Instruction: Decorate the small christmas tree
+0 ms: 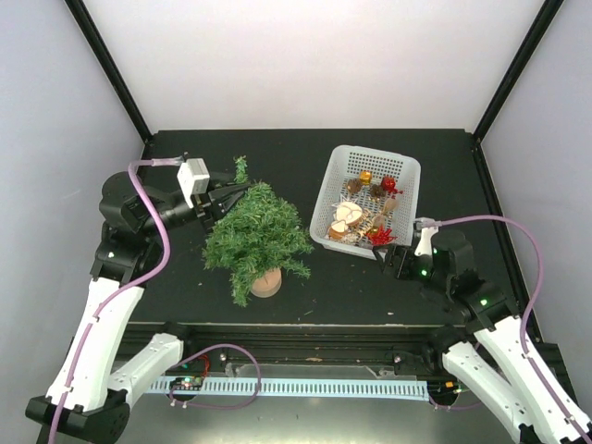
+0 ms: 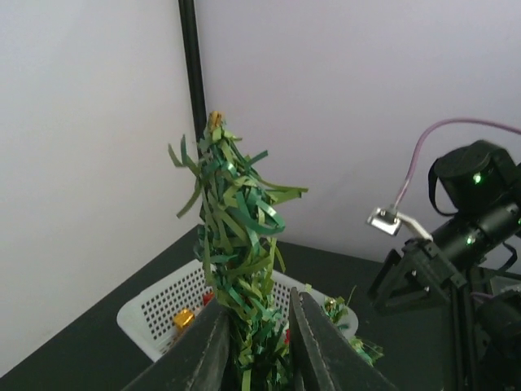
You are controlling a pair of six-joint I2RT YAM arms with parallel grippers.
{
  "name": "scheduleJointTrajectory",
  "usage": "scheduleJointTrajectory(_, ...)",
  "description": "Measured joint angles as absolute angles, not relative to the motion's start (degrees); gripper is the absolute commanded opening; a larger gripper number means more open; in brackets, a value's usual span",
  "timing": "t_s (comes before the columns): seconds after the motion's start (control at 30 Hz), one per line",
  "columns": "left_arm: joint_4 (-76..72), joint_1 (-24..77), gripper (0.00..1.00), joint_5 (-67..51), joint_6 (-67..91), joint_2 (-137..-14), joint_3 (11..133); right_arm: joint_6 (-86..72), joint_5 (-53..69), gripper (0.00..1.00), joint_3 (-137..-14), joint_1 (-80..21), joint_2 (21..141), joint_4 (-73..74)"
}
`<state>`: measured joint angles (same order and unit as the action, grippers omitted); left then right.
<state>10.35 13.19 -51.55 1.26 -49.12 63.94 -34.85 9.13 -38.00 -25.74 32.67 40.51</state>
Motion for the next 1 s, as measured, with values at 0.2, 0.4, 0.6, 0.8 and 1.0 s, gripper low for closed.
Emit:
scheduleJointTrajectory(0.2,15.6,12.6,0.26,-49.1,-1.2,-46.4,64.4,-31.7,10.5,0.84,-43.6,-25.7,34.8,41.3)
scheduleJointTrajectory(0.4,20.3,11.6,0.49,-45.3,-2.9,-44.3,66.8,-29.5,11.3,0.84,-46.2,-25.7,37.5,41.1)
scheduleJointTrajectory(0.6,24.4,11.1,0.6,-43.9,-3.3,-43.2,70.6,-28.4,13.1,0.84,-45.2,-25.7,38.3,39.7)
scheduleJointTrajectory(0.8,27.5,9.2,0.69,-42.8,-2.8,-42.7,76.6,-26.6,13.5,0.83,-44.8,-27.5,38.8,39.0)
scheduleJointTrajectory(1.0,31.9,6.3,0.7,-37.4,-2.8,-42.6,82.4,-24.4,3.8,0.82,-50.9,-46.2,45.6,40.7)
